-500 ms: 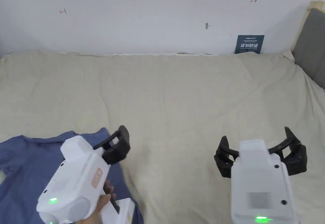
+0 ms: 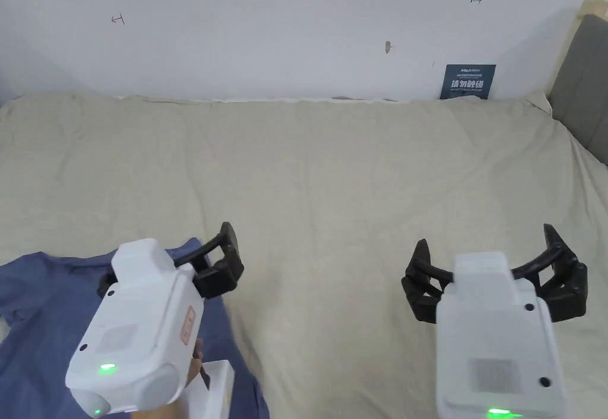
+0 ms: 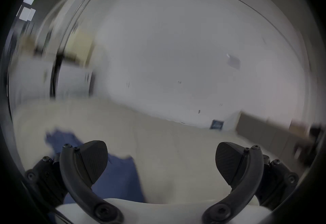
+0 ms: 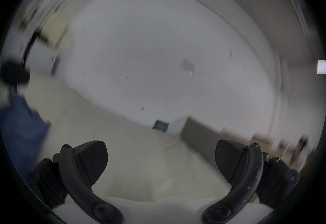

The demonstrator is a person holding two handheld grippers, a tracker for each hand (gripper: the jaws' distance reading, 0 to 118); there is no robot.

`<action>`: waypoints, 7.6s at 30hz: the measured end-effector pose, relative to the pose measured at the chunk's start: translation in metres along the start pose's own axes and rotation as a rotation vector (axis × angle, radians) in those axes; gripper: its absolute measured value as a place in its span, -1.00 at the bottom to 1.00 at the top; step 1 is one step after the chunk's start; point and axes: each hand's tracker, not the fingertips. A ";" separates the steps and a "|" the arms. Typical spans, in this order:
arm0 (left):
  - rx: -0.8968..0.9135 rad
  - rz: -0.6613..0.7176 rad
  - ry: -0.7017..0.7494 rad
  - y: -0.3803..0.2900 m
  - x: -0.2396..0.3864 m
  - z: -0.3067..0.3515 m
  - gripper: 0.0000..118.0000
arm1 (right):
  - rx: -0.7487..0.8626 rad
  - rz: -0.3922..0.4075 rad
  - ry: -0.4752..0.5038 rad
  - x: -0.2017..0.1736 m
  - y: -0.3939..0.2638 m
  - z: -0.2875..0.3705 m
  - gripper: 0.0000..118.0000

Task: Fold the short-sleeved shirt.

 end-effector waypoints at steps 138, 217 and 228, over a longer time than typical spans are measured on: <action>-0.409 -0.032 -0.357 0.102 -0.006 -0.065 -0.93 | -0.191 -0.228 0.264 0.002 -0.009 -0.019 -0.97; -0.836 -0.024 -0.212 -0.094 0.017 -0.024 -0.89 | -0.154 -0.208 0.133 0.063 -0.007 -0.006 -0.97; -0.973 -0.054 -0.189 -0.156 0.041 -0.036 0.04 | -0.206 -0.206 0.131 0.064 -0.021 -0.013 -0.97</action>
